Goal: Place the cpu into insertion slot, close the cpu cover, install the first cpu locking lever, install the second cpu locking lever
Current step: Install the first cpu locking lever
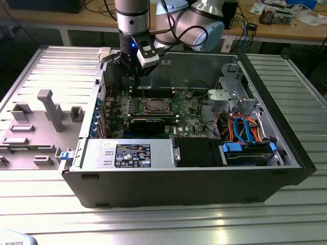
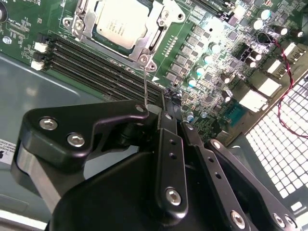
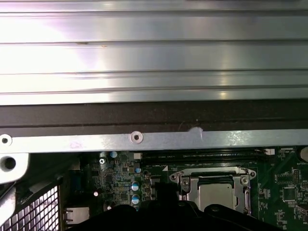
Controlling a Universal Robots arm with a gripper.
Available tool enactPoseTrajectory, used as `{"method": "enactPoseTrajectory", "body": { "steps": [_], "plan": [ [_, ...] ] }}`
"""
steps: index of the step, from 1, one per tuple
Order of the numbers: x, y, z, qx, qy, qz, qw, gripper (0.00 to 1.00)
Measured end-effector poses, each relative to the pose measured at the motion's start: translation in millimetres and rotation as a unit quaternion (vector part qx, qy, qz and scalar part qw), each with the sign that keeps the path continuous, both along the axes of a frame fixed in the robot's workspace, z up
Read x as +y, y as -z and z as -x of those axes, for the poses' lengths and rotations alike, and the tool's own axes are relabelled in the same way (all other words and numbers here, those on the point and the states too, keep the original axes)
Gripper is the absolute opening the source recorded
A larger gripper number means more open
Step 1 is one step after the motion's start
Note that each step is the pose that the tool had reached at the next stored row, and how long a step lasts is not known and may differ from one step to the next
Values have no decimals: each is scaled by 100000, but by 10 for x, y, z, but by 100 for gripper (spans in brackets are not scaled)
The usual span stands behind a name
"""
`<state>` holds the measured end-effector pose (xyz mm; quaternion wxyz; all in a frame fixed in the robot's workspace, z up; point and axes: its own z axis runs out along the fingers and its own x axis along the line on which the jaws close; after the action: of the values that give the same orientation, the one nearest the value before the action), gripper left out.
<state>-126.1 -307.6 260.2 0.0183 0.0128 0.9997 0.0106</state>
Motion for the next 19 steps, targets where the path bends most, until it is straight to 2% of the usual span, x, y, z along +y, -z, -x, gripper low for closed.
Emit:
{"method": "enactPoseTrajectory", "body": {
  "steps": [3,19],
  "plan": [
    [0,1,-5,-363,-9,-6,99999,12],
    [0,5,-116,-410,-5,7,99999,12]
  ]
}}
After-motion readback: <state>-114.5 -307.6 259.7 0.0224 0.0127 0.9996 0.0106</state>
